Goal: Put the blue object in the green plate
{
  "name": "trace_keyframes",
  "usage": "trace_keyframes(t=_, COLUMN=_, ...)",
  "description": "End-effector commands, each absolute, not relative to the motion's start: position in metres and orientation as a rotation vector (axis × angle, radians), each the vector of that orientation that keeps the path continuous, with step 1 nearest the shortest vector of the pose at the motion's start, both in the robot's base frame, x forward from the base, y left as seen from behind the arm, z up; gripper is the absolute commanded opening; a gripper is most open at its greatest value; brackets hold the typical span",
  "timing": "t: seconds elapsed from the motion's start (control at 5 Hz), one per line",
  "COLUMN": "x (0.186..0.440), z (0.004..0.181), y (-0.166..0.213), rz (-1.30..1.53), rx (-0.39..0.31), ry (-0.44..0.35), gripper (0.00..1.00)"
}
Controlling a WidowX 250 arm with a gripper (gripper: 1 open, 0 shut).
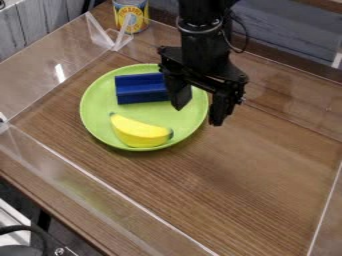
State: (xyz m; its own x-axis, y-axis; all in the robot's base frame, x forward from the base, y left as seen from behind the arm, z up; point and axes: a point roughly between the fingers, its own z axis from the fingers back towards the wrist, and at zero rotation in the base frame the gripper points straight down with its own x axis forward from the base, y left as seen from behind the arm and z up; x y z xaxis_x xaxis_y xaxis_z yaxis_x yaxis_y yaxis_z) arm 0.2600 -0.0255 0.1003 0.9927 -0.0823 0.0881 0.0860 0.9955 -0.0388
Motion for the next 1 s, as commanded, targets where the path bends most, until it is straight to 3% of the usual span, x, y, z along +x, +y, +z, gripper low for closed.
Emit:
trace_keyframes(t=0.0, x=0.266, z=0.101, y=-0.03, rz=-0.053, rx=-0.04, ry=-0.103, gripper=1.0)
trace_keyframes(t=0.8, x=0.252, z=0.07, y=0.0, rz=-0.119, rx=-0.046, ry=-0.045, gripper=1.0)
